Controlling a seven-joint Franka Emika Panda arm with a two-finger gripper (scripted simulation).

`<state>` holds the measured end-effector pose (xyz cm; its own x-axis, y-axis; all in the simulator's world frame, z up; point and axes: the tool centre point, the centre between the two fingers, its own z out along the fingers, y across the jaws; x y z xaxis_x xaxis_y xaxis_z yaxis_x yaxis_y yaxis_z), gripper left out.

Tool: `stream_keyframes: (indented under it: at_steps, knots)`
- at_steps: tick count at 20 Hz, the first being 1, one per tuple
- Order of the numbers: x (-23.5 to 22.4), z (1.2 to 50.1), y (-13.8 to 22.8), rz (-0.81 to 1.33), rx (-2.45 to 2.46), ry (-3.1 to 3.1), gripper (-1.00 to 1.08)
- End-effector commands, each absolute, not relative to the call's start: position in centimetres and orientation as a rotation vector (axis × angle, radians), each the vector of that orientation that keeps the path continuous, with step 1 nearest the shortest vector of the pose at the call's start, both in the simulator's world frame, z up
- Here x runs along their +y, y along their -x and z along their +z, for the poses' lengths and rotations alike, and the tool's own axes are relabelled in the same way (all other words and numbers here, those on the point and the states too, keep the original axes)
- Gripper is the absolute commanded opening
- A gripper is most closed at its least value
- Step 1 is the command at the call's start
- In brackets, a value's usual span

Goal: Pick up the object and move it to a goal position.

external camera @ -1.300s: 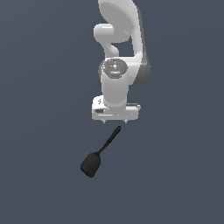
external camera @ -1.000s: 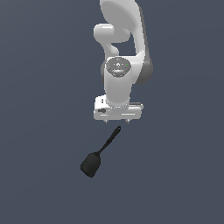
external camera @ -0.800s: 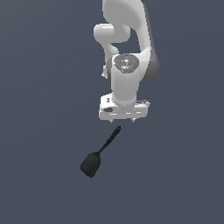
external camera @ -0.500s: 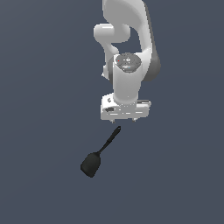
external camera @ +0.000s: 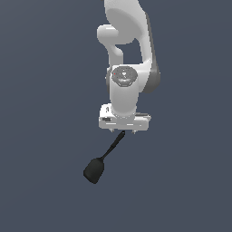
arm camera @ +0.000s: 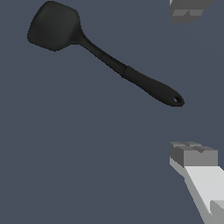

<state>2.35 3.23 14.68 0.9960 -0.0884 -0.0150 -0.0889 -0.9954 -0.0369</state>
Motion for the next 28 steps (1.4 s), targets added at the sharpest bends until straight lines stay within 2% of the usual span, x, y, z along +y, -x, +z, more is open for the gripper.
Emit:
stream_keyframes:
  at_steps: [1,14,28]
  knots:
    - [2.2,13.6,-3.0,0.021,0.238,3.097,1.00]
    - [-3.5,7.8,-6.1,0.005,0.770,3.038,1.00]
    - [-4.5,5.8,-6.5,0.002,0.855,3.023,1.00]
